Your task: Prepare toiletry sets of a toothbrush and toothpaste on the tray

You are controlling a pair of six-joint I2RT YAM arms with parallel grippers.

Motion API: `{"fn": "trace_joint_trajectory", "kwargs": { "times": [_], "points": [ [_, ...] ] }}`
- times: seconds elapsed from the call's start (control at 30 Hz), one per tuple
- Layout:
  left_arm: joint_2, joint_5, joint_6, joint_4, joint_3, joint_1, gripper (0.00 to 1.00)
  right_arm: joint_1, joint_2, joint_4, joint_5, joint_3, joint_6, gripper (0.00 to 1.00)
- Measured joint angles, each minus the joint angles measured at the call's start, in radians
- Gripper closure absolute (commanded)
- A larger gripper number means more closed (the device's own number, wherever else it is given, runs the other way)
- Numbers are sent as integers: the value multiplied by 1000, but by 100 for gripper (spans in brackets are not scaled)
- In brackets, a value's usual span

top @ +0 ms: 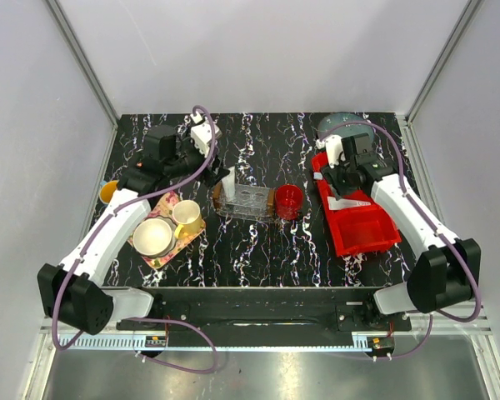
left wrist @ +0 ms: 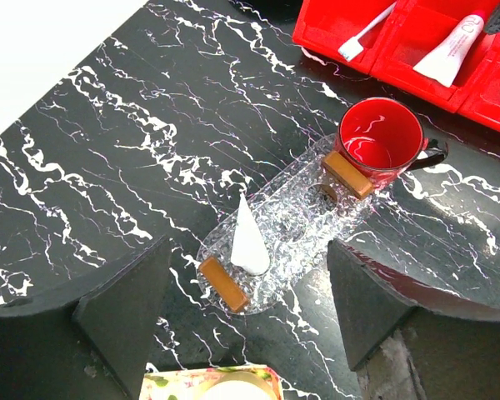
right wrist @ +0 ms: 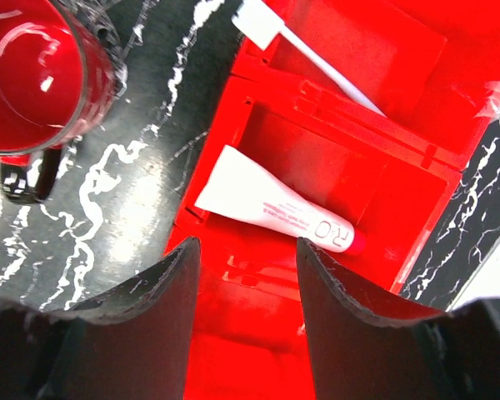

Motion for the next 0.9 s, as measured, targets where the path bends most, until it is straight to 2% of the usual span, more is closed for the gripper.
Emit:
{"fn": "trace_joint_trajectory", "kwargs": {
  "times": [0.43, 0.9],
  "points": [
    [-53, -3, 51, -38, -22, 0, 20, -117, 152, -18, -61, 2, -229, 42],
    [-62, -4, 88, -60, -34, 0, 20, -204, 377, -184, -219, 212, -533, 41]
  ]
}}
